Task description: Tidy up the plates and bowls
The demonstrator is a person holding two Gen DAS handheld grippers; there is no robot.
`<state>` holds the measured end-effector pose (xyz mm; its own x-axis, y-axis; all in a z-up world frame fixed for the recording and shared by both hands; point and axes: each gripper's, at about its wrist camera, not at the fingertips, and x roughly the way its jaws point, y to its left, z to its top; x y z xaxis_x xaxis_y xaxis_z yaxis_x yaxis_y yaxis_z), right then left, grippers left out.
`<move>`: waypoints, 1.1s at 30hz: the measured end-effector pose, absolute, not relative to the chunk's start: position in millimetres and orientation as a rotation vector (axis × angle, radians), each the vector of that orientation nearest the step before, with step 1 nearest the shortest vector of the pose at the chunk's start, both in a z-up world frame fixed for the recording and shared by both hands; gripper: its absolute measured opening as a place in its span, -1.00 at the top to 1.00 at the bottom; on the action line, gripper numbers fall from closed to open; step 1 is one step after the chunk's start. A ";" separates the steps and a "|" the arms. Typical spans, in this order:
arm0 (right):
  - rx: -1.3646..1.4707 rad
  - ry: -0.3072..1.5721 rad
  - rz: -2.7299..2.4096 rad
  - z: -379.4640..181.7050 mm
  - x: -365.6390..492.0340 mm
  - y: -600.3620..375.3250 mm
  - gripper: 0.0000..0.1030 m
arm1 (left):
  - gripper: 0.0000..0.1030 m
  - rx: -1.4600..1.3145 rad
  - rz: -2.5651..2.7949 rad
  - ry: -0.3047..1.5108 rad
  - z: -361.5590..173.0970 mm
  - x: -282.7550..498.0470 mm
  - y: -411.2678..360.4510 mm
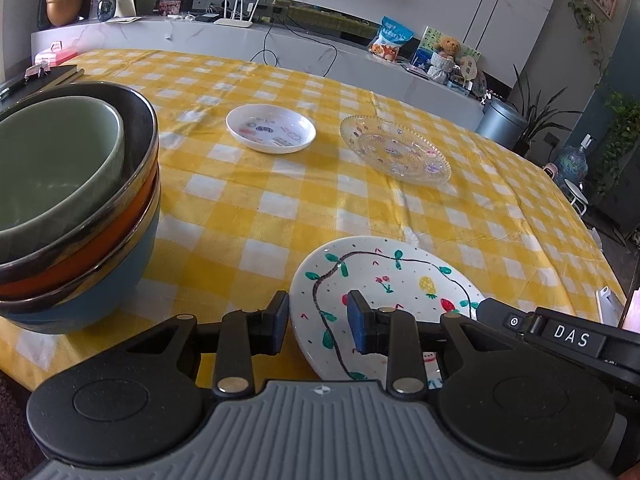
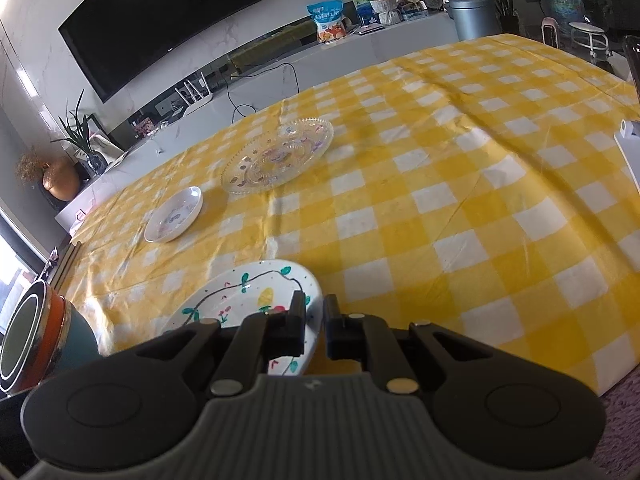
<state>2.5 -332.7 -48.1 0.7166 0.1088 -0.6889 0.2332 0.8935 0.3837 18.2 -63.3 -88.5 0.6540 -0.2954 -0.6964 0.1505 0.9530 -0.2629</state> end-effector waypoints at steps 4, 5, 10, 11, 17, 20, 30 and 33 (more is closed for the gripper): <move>0.454 0.782 -0.079 -50.9 3.5 -330.2 0.85 | 0.32 -0.173 -0.263 0.823 -90.1 18.8 -63.6; 0.449 0.783 -0.080 -51.0 4.1 -329.6 0.85 | 0.32 -0.170 -0.263 0.826 -90.8 18.9 -63.7; 0.419 0.789 -0.083 -54.2 3.9 -326.4 0.81 | 0.32 -0.123 -0.264 0.821 -91.7 16.9 -67.7; 0.413 0.793 -0.084 -55.3 3.8 -324.9 0.80 | 0.32 -0.112 -0.264 0.818 -91.6 16.0 -68.6; 0.380 0.783 -0.078 -56.0 3.5 -321.2 0.72 | 0.32 -0.108 -0.274 0.830 -92.7 17.3 -67.5; 0.396 0.779 -0.083 -55.9 2.5 -323.0 0.71 | 0.32 -0.107 -0.275 0.828 -91.9 17.5 -67.1; 0.392 0.746 -0.107 -49.6 -0.7 -324.9 0.38 | 0.13 -0.102 -0.291 0.796 -82.0 14.6 -66.9; 0.388 0.740 -0.110 -47.0 -0.2 -324.4 0.30 | 0.09 -0.111 -0.295 0.808 -78.3 17.7 -65.8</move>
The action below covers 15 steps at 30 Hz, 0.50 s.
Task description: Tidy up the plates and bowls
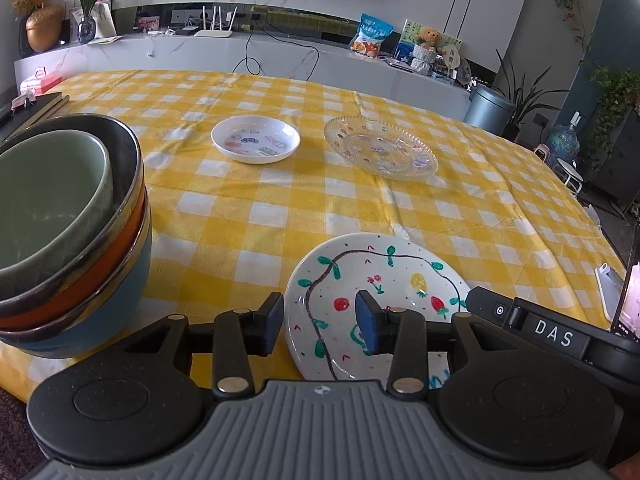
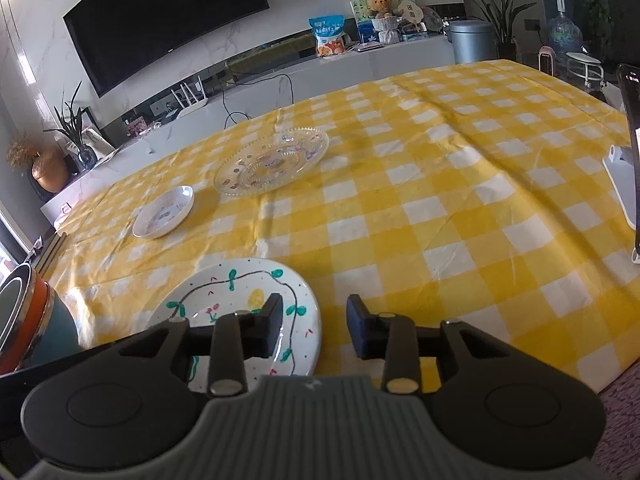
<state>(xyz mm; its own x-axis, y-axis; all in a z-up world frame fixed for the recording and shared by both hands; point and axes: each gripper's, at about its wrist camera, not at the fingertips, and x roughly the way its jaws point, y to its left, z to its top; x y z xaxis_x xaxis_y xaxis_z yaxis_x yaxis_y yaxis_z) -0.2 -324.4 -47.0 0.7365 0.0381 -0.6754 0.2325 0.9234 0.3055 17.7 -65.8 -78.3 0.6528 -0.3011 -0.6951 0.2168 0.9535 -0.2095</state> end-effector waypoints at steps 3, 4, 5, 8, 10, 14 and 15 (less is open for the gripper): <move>0.389 0.737 -0.120 -43.3 0.4 -324.5 0.18 | 0.02 -0.112 -0.293 0.825 -74.9 22.9 -65.8; 0.389 0.740 -0.126 -42.2 0.9 -324.6 0.13 | 0.01 -0.111 -0.293 0.834 -73.8 25.3 -66.1; 0.391 0.743 -0.133 -41.3 1.6 -325.3 0.11 | 0.00 -0.112 -0.294 0.844 -72.7 28.0 -66.2; 0.409 0.743 -0.143 -38.9 3.4 -328.8 0.08 | 0.00 -0.105 -0.283 0.864 -69.0 36.5 -67.7; 0.427 0.739 -0.148 -37.6 5.8 -332.7 0.07 | 0.00 -0.102 -0.270 0.857 -64.9 41.1 -67.8; 0.464 0.733 -0.167 -35.2 12.7 -342.9 0.06 | 0.00 -0.125 -0.276 0.833 -55.0 51.6 -68.0; 0.475 0.733 -0.172 -34.5 15.3 -345.9 0.06 | 0.00 -0.127 -0.278 0.826 -51.9 55.5 -69.3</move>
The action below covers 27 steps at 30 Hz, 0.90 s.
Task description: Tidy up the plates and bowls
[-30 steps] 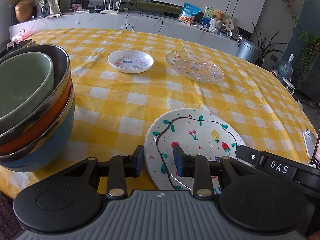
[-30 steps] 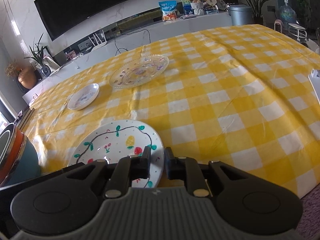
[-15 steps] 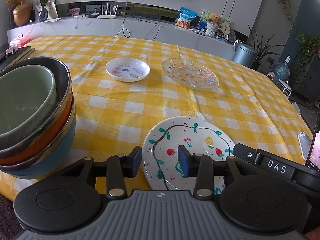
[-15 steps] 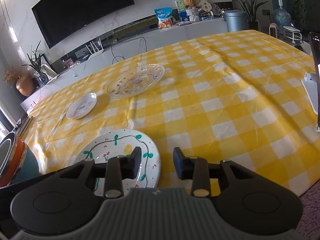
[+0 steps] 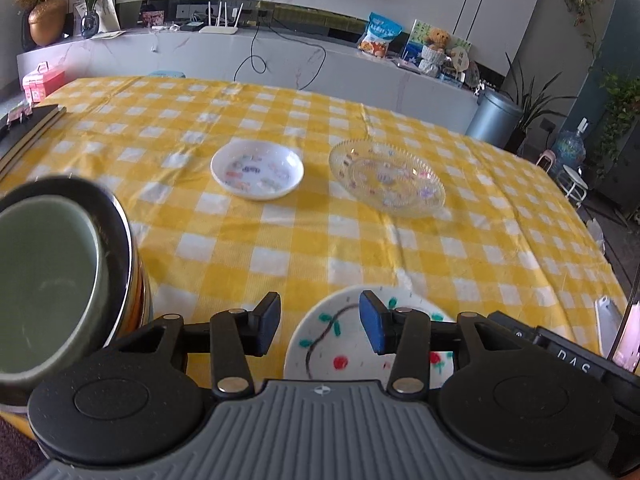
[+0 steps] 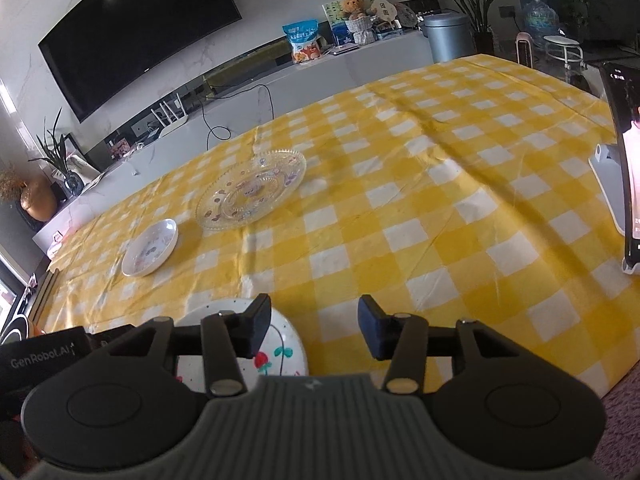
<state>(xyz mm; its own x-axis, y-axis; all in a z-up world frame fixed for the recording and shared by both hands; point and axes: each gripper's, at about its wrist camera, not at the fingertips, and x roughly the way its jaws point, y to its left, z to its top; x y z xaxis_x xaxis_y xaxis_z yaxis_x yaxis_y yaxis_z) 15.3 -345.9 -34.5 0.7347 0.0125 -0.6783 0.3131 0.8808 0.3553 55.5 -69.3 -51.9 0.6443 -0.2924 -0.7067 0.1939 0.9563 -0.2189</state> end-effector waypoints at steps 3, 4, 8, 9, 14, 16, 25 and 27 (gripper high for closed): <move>0.496 0.729 -0.182 -31.9 23.9 -353.2 0.06 | 0.00 -0.137 -0.277 0.813 -45.0 67.5 -72.7; 0.498 0.726 -0.184 -30.6 27.3 -354.9 0.06 | 0.00 -0.145 -0.278 0.809 -43.2 71.6 -73.5; 0.502 0.713 -0.176 -27.2 42.9 -359.8 0.06 | 0.00 -0.165 -0.285 0.800 -37.0 89.4 -80.1; 0.508 0.713 -0.172 -27.2 47.0 -361.6 0.06 | 0.00 -0.169 -0.287 0.798 -35.6 94.0 -82.2; 0.544 0.721 -0.155 -28.0 69.8 -370.4 0.07 | 0.00 -0.192 -0.293 0.793 -34.6 116.1 -91.2; 0.545 0.719 -0.150 -27.9 79.5 -373.1 0.07 | 0.00 -0.206 -0.285 0.799 -37.2 126.4 -93.5; 0.589 0.742 -0.131 -39.3 130.3 -388.6 0.19 | 0.08 -0.269 -0.237 0.834 -54.3 173.3 -100.9; 0.587 0.750 -0.134 -44.4 139.5 -391.3 0.22 | 0.13 -0.287 -0.233 0.849 -60.3 183.1 -102.8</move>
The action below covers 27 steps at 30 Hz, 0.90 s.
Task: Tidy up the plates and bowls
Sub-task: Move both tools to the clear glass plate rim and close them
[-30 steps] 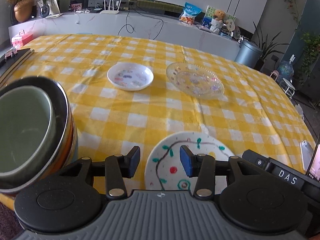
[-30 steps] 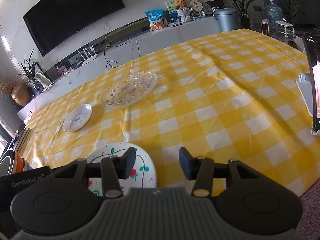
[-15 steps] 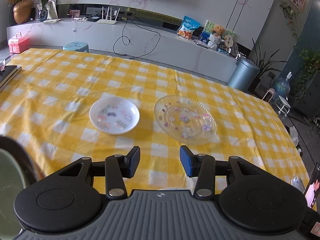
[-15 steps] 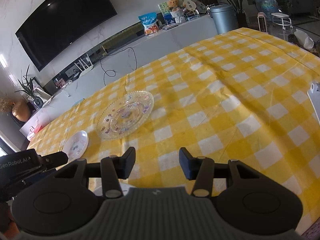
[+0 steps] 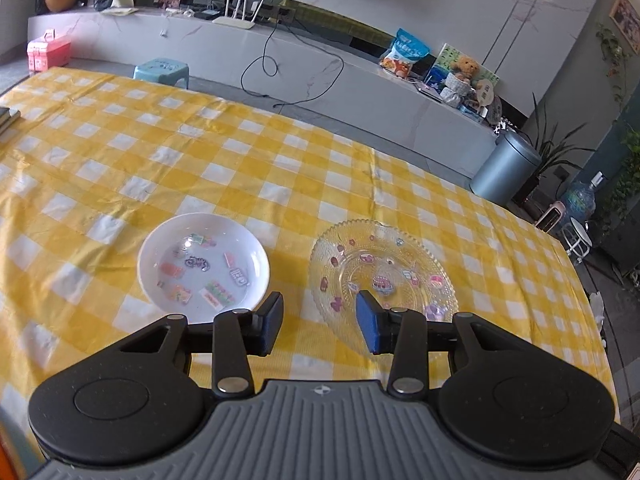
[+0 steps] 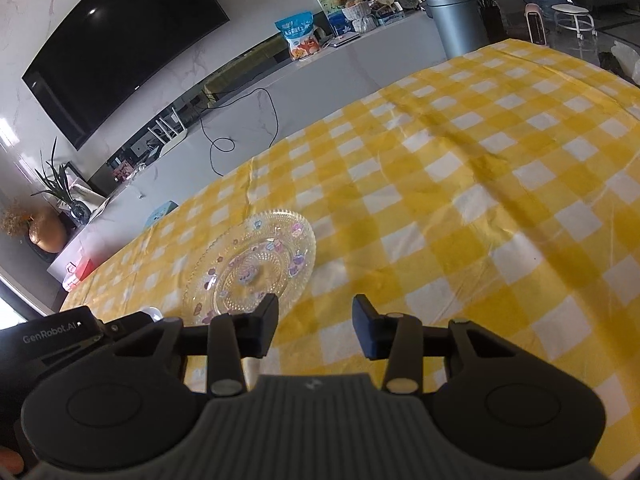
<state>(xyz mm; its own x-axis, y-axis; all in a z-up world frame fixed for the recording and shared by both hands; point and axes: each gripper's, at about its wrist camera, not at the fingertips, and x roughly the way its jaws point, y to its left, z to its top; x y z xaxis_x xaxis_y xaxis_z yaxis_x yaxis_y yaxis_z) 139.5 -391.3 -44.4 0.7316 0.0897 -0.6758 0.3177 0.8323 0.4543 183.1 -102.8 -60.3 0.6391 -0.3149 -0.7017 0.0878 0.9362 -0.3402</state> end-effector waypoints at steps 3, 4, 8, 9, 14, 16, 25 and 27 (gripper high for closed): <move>0.612 0.766 -0.128 -52.8 153.7 -396.9 0.33 | 0.19 -0.294 -0.231 0.873 -70.4 195.0 -106.1; 0.621 0.770 -0.125 -55.2 157.8 -398.7 0.35 | 0.19 -0.292 -0.231 0.877 -73.4 198.2 -106.9; 0.644 0.772 -0.119 -62.1 174.7 -404.6 0.40 | 0.20 -0.285 -0.230 0.890 -82.7 207.8 -109.7; 0.650 0.772 -0.117 -63.1 178.1 -405.7 0.42 | 0.20 -0.283 -0.229 0.892 -84.2 209.7 -111.2; 0.664 0.771 -0.114 -68.3 193.3 -409.5 0.45 | 0.20 -0.264 -0.222 0.902 -91.4 217.4 -117.7; 0.673 0.772 -0.110 -70.4 197.2 -410.0 0.45 | 0.20 -0.267 -0.222 0.908 -94.0 219.7 -119.4; 0.687 0.774 -0.096 -76.7 207.9 -408.0 0.63 | 0.20 -0.269 -0.216 0.892 -95.2 227.8 -124.9; 0.687 0.772 -0.096 -77.8 209.5 -408.3 0.67 | 0.29 -0.269 -0.217 0.884 -96.2 229.9 -126.2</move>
